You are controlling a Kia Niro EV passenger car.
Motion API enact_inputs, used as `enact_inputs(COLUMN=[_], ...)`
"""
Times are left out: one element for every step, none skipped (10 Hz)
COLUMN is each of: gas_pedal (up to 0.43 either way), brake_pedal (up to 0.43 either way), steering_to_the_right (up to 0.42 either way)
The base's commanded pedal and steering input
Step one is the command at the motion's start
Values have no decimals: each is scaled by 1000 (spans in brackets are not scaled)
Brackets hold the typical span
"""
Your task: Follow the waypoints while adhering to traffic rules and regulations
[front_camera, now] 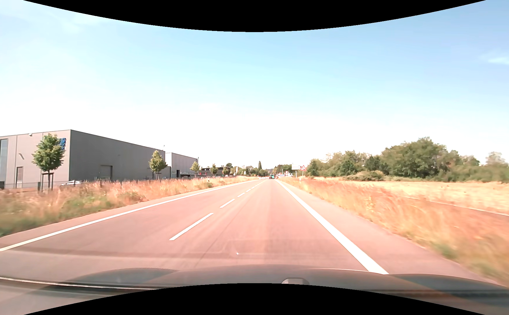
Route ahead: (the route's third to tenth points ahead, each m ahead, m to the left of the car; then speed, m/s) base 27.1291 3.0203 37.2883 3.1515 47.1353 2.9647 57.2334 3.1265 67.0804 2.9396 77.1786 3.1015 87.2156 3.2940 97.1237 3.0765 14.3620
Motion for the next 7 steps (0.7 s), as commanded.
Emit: enact_inputs(gas_pedal=[0,0,0,0,0,0,0], brake_pedal=[0,0,0,0,0,0,0], steering_to_the_right=[-4,-4,-4,-4,-4,-4,-4])
